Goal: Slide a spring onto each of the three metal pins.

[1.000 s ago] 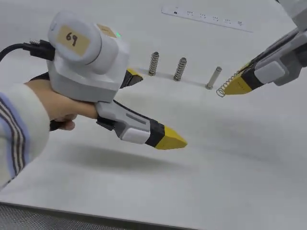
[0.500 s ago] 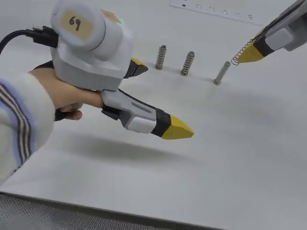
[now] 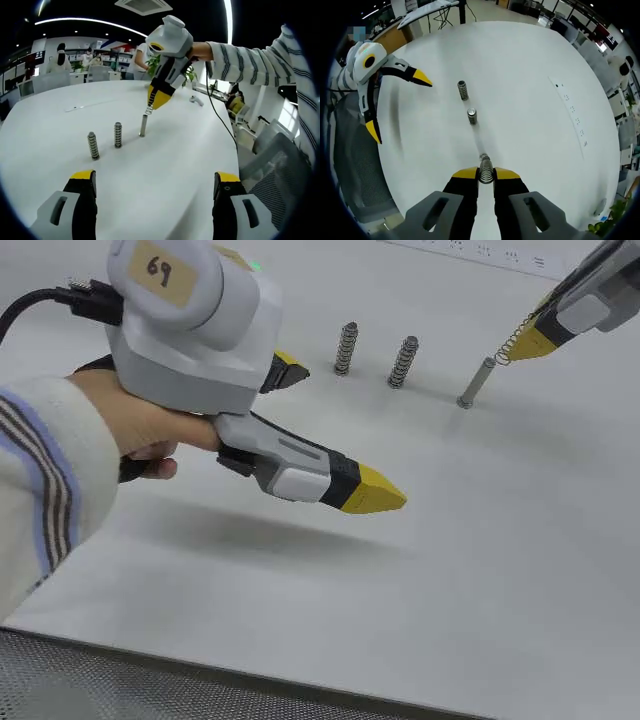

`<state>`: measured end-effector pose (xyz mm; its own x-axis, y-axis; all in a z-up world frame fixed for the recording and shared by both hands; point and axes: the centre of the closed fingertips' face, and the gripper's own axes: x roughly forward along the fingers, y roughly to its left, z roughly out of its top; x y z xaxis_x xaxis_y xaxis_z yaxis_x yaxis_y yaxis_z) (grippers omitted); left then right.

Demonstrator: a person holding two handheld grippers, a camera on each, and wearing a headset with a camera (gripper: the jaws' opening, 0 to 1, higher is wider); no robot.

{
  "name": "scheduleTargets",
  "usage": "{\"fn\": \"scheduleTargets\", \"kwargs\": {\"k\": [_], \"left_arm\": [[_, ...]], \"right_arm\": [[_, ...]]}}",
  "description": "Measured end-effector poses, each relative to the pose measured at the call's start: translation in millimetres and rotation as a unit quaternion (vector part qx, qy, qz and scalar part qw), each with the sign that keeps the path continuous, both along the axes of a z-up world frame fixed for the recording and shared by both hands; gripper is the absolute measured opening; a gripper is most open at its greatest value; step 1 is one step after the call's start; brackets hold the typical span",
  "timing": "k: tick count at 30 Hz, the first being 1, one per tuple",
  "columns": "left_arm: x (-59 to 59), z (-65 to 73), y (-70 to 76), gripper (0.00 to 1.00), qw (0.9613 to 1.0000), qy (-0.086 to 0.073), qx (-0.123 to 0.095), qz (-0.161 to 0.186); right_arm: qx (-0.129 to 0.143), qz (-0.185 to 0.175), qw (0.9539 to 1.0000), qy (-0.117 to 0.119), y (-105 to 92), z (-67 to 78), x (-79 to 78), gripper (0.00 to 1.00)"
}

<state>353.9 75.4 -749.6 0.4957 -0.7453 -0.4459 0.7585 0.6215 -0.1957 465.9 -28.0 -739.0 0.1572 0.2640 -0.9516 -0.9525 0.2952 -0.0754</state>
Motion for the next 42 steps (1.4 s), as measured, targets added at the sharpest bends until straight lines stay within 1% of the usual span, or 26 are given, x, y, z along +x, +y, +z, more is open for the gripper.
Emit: {"fn": "scheduleTargets", "kwargs": {"k": [2,6,9,13,15,16,18,20,24,26,29,31,34,36,39,42], "left_arm": [[0.0,0.6,0.0,0.95,1.0000,-0.001,0.000,0.000],[-0.7,-0.7,0.4,0.95,1.0000,0.003,0.000,0.000],[2.2,-2.3,2.1,0.95,1.0000,0.006,-0.003,0.001],[4.3,-3.8,3.8,0.94,1.0000,0.005,-0.001,0.002],[4.0,-3.7,3.3,0.93,0.9999,0.010,-0.006,0.002],[3.8,-3.4,2.9,0.93,0.9999,0.012,-0.008,0.002],[5.1,-2.7,3.0,0.94,0.9998,0.012,-0.011,0.006],[5.7,-2.8,3.3,0.93,0.9998,0.014,-0.013,0.005],[6.9,-1.8,4.9,0.94,0.9998,0.011,-0.012,0.006],[8.0,0.2,5.9,0.94,0.9996,0.015,-0.020,0.011],[10.4,0.8,8.1,0.93,0.9995,0.015,-0.022,0.016],[13.1,0.1,10.7,0.93,0.9995,0.014,-0.021,0.020],[16.7,-1.2,16.4,0.93,0.9995,0.013,-0.017,0.022],[16.2,-1.9,17.4,0.92,0.9995,0.014,-0.015,0.023],[19.0,-6.1,24.1,0.92,0.9996,0.016,-0.009,0.024],[19.6,-8.5,28.3,0.93,0.9995,0.016,-0.002,0.029]], "right_arm": [[-0.008,0.007,0.9999,-0.001,-0.1,-2.1,0.5,0.08],[-0.002,0.005,1.0000,0.006,5.1,-4.8,3.4,0.08],[-0.007,0.011,0.9999,0.009,6.8,-8.6,2.8,0.08],[-0.024,0.025,0.9993,0.016,6.8,-17.5,4.1,0.08],[-0.030,0.028,0.9990,0.019,7.6,-22.6,5.7,0.08],[-0.032,0.031,0.9987,0.023,8.1,-25.5,6.0,0.08],[-0.036,0.038,0.9983,0.027,9.6,-31.6,6.1,0.08],[-0.046,0.045,0.9975,0.027,8.9,-37.0,5.6,0.08],[-0.056,0.050,0.9967,0.029,7.9,-44.9,5.4,0.08],[-0.061,0.053,0.9962,0.030,7.3,-48.6,5.4,0.08],[-0.065,0.061,0.9954,0.033,7.3,-52.8,5.0,0.08],[-0.066,0.075,0.9944,0.033,8.0,-56.2,5.6,0.08],[-0.069,0.084,0.9936,0.032,8.8,-60.2,6.5,0.08],[-0.071,0.087,0.9932,0.032,9.1,-62.1,7.4,0.08],[-0.072,0.088,0.9931,0.031,10.1,-63.5,8.2,0.08],[-0.067,0.087,0.9934,0.032,12.1,-62.9,11.0,0.08]]}}
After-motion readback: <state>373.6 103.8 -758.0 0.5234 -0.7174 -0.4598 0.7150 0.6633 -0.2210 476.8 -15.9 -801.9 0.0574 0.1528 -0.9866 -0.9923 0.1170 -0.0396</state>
